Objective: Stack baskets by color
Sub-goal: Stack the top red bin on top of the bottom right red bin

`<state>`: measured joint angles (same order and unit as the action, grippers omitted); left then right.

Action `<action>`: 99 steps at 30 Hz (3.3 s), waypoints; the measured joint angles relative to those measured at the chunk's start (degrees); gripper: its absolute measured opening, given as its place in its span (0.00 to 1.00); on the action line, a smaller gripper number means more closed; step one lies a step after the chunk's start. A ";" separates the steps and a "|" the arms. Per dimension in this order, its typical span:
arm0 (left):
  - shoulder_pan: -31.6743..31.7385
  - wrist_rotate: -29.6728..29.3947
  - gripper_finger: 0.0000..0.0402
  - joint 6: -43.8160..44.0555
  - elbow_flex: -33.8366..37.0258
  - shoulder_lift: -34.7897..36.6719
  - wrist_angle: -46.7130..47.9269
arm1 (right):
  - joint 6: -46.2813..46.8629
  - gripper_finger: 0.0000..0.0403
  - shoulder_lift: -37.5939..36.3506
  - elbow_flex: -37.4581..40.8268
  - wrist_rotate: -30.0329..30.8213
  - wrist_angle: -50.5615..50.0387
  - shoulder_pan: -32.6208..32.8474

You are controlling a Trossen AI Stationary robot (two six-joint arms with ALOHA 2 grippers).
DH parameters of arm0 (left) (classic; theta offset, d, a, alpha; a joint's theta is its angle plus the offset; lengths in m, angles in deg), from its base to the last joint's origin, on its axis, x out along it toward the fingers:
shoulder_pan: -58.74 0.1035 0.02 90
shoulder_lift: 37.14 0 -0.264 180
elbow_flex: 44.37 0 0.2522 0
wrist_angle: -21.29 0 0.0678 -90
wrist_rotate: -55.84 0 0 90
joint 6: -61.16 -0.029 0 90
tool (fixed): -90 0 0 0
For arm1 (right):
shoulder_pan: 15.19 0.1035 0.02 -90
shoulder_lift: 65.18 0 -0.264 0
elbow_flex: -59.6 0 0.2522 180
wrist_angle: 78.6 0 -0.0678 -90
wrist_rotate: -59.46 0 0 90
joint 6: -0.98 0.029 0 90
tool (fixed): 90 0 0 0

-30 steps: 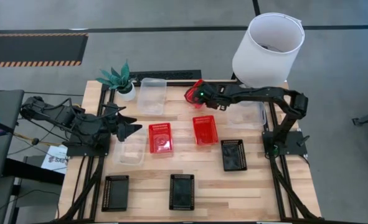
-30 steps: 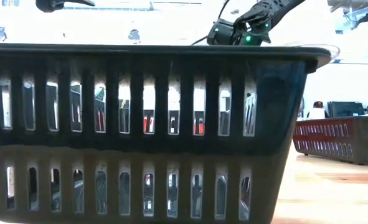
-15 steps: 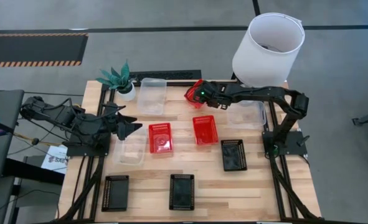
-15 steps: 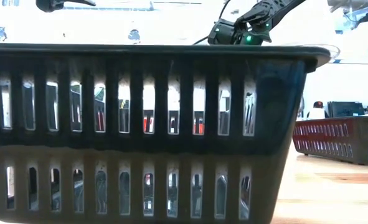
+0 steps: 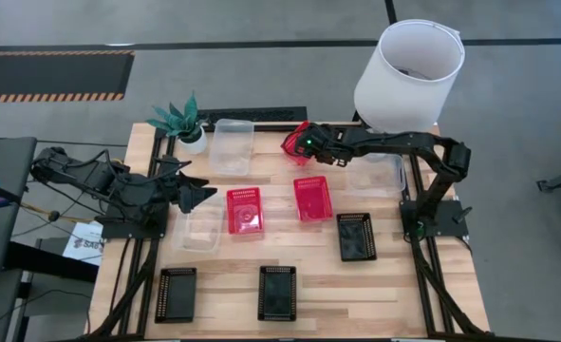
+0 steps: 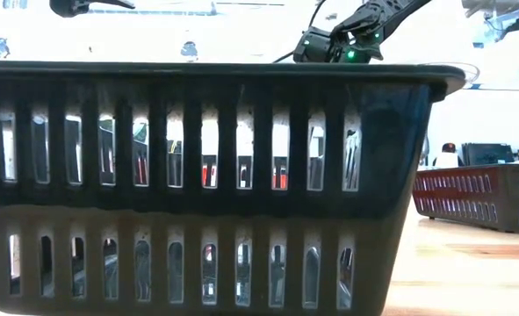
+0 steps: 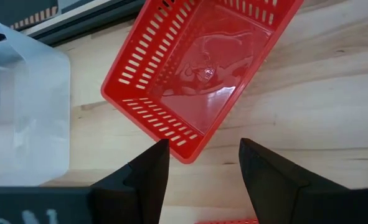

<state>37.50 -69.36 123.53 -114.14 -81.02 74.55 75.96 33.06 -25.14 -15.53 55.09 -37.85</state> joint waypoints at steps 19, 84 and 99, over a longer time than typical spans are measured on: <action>-0.01 -0.14 0.80 0.00 0.02 0.00 0.02 | 1.53 0.52 0.02 0.00 0.13 -0.44 -0.37; 0.01 -0.90 0.80 -1.22 0.01 0.16 -0.02 | 13.05 0.18 9.87 0.00 -8.22 4.52 -3.87; 0.01 -0.92 0.80 -1.16 0.00 0.16 -0.02 | 3.97 0.02 9.66 -5.03 -13.55 6.92 -3.96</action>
<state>37.50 -70.27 122.37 -114.14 -80.86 74.53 79.92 42.72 -30.17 -29.09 62.01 -41.80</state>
